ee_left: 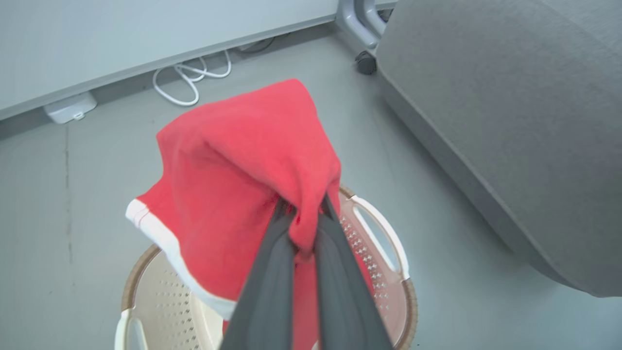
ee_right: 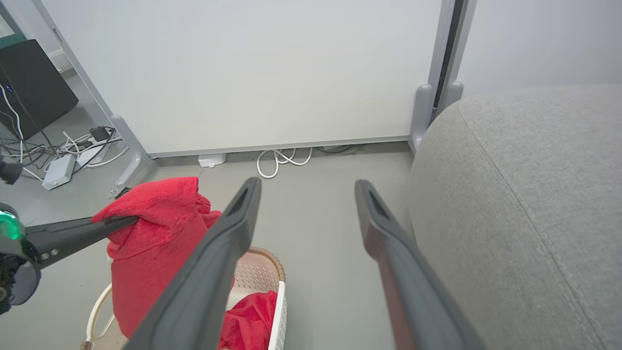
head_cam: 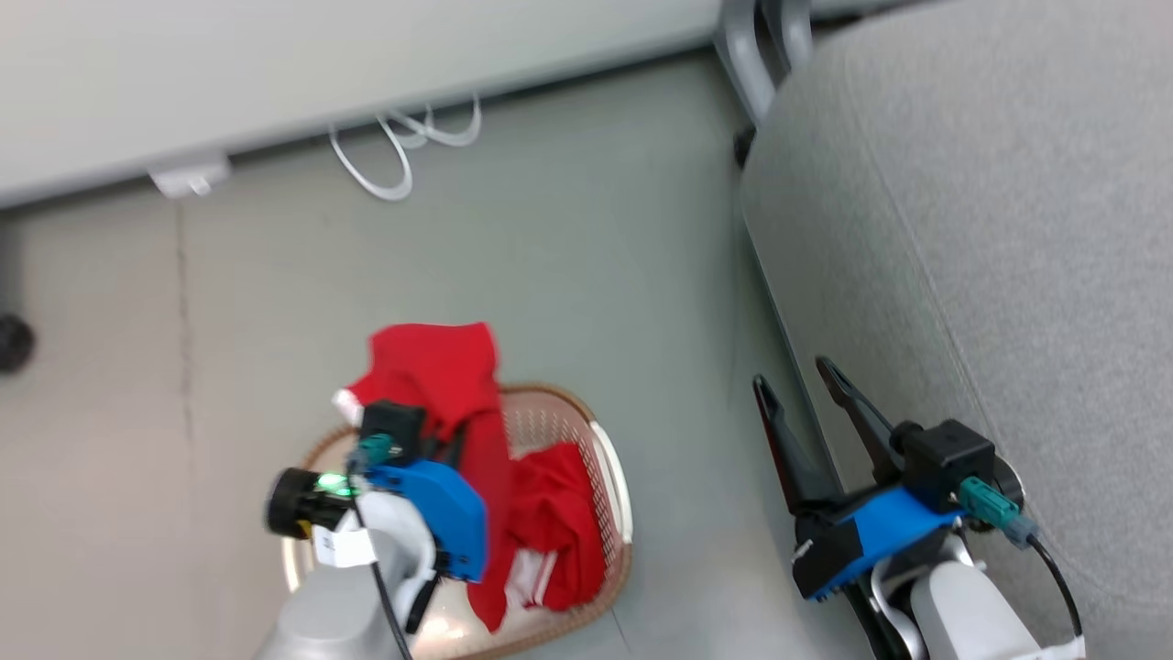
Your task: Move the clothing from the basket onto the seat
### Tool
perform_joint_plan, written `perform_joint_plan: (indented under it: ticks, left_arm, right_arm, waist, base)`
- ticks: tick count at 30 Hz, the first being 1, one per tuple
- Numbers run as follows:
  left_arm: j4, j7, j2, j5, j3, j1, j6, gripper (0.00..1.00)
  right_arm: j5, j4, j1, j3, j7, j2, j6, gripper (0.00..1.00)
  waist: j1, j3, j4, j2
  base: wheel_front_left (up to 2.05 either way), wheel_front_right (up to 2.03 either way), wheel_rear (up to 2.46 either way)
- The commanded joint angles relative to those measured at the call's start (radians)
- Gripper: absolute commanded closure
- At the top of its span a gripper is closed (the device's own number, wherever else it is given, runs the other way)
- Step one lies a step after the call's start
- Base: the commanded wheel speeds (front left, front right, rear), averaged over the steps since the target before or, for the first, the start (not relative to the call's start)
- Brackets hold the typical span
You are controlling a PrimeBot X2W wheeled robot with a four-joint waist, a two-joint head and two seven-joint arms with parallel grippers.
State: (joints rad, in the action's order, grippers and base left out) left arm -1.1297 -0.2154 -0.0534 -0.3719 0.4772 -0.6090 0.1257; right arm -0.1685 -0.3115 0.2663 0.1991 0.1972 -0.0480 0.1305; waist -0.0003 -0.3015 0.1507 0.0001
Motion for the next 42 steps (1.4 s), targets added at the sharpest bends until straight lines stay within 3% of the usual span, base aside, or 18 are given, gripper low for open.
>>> perform_joint_plan:
  ticks: [1, 7, 18, 32, 42]
  left_arm:
    - [0.062, 0.004, 0.003, -0.047, 0.059, 0.025, 0.007, 1.0]
    - [0.176, -0.001, 0.003, -0.14, 0.201, 0.029, 0.005, 1.0]
    - [0.304, -0.02, 0.003, -0.255, 0.34, -0.048, 0.006, 1.0]
    - [0.412, -0.035, 0.003, -0.356, 0.459, -0.155, -0.027, 1.0]
    - [0.406, -0.039, 0.003, -0.407, 0.525, -0.186, -0.05, 1.0]
  right_arm:
    - [0.007, 0.006, -0.036, -0.014, -0.011, -0.004, 0.0, 0.0]
    - [0.01, 0.032, -0.104, -0.036, -0.047, -0.004, 0.0, 0.0]
    - [0.016, 0.086, -0.176, -0.047, -0.096, -0.004, 0.0, 0.0]
    - [-0.004, 0.114, -0.214, -0.022, -0.121, -0.004, 0.0, 0.0]
    - [-0.011, 0.121, -0.216, -0.008, -0.124, -0.004, 0.0, 0.0]
  waist:
    - [0.0003, 0.115, -0.054, -0.0001]
    - [0.0003, 0.205, -0.088, -0.0001]
    - [0.0003, 0.283, -0.12, -0.0001]
    - [0.0003, 0.332, -0.127, -0.0001]
    - [0.0003, 0.331, -0.125, -0.0001]
  base:
    - [0.0, 0.0, 0.0]
    - [0.0, 0.0, 0.0]
    - [0.0, 0.0, 0.0]
    - [0.0, 0.0, 0.0]
    - [0.0, 0.0, 0.0]
